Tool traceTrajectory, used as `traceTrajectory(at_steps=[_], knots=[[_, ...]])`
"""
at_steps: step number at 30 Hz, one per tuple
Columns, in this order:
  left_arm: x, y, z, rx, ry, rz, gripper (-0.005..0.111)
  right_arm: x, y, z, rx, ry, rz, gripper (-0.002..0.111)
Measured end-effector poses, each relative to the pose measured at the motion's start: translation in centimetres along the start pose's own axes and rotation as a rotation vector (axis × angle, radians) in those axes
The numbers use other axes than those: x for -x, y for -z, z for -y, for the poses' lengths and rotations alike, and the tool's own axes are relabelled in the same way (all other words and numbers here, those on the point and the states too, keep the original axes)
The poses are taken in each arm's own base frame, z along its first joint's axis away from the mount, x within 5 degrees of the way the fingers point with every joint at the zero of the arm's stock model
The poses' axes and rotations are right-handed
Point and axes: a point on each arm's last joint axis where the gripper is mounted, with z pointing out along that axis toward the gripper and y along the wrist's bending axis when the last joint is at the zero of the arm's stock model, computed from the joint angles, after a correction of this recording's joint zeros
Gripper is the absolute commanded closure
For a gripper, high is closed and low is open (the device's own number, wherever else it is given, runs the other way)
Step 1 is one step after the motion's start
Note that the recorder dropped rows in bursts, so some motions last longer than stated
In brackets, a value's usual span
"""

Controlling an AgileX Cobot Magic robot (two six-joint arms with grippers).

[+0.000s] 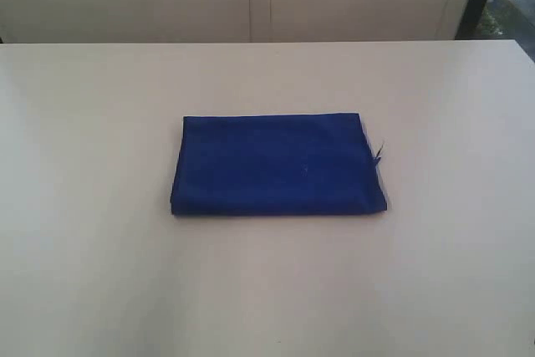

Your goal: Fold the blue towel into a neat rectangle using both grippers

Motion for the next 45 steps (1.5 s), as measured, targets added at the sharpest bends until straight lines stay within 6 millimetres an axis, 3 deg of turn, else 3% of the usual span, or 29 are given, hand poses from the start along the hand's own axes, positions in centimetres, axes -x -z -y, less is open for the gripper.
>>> traceTrajectory(at_steps=[18, 30, 45], knots=[[0.0, 0.4, 0.0, 0.005, 0.001, 0.017, 0.107, 0.0, 0.0, 0.0, 0.0, 0.0, 0.0, 0.108], [-0.2, 5.0, -0.8, 0.163, 0.043, 0.231, 0.107, 0.0, 0.0, 0.0, 0.0, 0.0, 0.0, 0.108], [-1.8, 10.2, 0.4, 0.225, 0.021, 0.484, 0.107, 0.0, 0.0, 0.0, 0.0, 0.0, 0.0, 0.108]])
